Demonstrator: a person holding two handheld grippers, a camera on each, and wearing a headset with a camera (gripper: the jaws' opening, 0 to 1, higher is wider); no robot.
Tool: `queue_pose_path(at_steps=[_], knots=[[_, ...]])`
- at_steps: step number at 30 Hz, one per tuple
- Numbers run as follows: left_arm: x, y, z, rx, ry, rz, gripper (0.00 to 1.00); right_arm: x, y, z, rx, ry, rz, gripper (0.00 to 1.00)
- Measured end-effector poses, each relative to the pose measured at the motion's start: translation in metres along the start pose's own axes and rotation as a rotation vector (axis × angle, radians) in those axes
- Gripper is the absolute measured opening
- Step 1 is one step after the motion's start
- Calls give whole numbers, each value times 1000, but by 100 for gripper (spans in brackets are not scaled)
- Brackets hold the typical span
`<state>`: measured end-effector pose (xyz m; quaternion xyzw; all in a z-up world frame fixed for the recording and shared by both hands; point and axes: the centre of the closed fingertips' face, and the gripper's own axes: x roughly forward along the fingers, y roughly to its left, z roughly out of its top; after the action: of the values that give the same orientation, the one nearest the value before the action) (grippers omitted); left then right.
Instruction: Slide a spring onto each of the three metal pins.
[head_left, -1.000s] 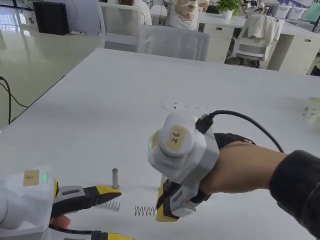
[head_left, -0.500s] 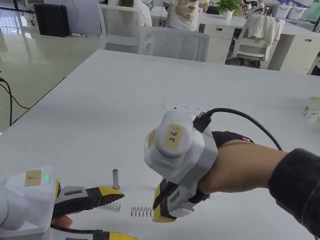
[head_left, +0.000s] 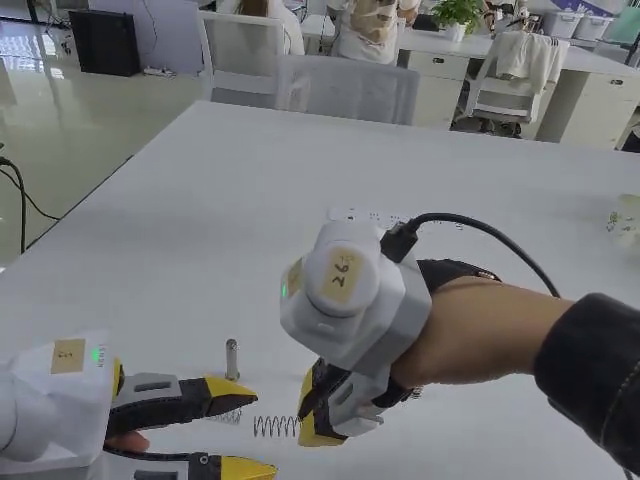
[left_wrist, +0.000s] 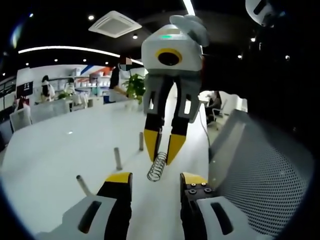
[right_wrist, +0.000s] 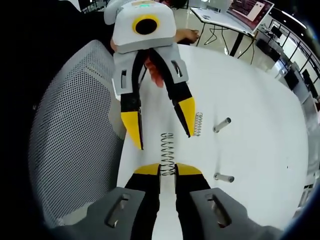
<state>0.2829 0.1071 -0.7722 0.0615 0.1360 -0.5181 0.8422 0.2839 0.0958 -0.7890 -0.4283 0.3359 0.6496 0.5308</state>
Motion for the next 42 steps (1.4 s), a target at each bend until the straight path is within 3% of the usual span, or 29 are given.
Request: queue_pose_path(at_steps=[13, 20, 42], knots=[[1, -4, 3, 35, -13, -27, 9, 0, 3, 2, -29, 3, 8, 8], [1, -5, 2, 47, -8, -33, 4, 0, 5, 2, -54, 11, 14, 8], [2, -7, -5, 59, 17, -45, 3, -18, 8, 23, -49, -42, 10, 8]])
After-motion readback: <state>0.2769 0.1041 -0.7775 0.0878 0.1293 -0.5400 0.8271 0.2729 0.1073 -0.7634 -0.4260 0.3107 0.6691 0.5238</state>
